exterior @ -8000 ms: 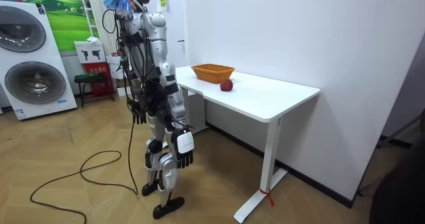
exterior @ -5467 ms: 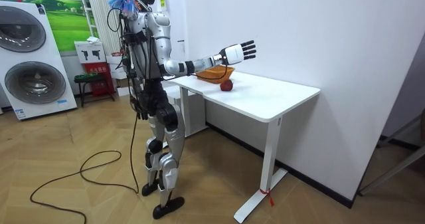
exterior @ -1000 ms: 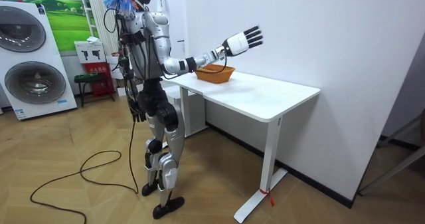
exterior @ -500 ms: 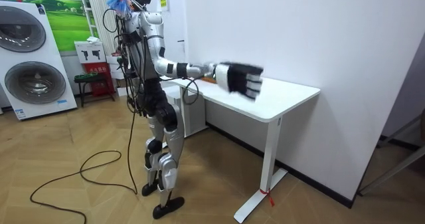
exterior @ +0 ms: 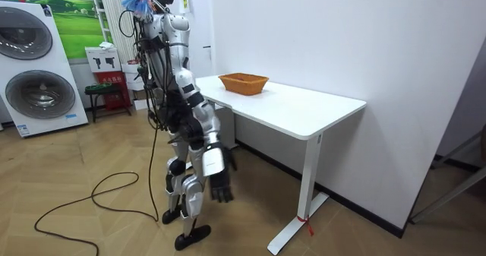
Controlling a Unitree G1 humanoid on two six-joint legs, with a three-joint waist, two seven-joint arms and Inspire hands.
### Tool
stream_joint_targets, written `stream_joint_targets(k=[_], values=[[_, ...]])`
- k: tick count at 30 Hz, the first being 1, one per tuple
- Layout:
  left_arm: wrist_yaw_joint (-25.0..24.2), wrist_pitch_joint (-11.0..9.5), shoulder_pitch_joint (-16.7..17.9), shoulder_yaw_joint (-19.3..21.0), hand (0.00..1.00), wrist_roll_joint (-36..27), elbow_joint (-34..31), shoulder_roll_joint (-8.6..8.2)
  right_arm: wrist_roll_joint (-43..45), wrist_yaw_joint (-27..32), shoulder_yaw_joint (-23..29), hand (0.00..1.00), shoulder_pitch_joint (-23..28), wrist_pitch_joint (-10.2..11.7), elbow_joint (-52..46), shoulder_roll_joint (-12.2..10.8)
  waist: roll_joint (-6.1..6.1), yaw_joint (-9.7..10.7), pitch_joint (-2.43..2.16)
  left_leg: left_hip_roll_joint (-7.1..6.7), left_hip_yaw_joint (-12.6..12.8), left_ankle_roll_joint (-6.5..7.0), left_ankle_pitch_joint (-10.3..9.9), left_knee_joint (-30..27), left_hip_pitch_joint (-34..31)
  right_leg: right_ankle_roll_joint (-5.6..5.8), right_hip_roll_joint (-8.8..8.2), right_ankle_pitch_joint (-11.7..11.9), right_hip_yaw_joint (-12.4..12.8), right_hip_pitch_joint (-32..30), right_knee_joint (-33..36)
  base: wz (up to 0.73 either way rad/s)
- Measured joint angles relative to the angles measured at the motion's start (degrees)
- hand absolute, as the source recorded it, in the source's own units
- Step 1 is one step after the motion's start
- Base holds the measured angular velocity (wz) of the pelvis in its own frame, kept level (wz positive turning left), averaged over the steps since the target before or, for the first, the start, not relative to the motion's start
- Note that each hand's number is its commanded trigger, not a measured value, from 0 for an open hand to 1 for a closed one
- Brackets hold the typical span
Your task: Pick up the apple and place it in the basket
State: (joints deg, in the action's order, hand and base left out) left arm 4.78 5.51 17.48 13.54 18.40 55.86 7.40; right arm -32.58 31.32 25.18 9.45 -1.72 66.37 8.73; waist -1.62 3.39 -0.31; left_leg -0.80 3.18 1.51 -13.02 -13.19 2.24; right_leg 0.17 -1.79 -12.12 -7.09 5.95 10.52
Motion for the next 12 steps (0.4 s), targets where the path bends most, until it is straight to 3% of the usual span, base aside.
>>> stream_joint_targets(k=[5, 8, 12], values=[[-0.3, 0.3, -0.2, -0.4, 0.00, 0.2, 1.8, 0.00, 6.3, -7.2, -7.2, 0.00, 0.7, -0.8, 2.6, 0.2, 0.60, -1.1, 0.37, 0.00, 0.0, 0.13, -0.3, -0.5, 0.2, 0.07, 0.05, -0.1, 0.5, -0.1, -0.1, -0.03], [-0.8, 1.9, 0.0, -1.5, 0.00, 0.2, 2.5, -0.08, 9.5, -10.9, -11.0, 0.00, 0.7, -1.3, 3.9, 0.0, 0.84, -1.3, 0.38, -0.06, -0.2, 0.13, -0.3, -0.5, 0.3, 0.10, 0.03, -0.1, 0.4, 0.2, 0.0, 0.02], [-1.0, 3.7, 0.0, -1.5, 0.00, 0.2, 2.7, -0.25, 16.2, -15.7, -14.9, 0.00, 0.5, -3.5, 4.3, 0.0, 0.97, -2.3, 0.37, -0.04, -0.2, 0.10, -0.2, -0.5, 0.3, 0.02, 0.01, -0.1, -0.2, 0.1, 0.0, 0.00]])
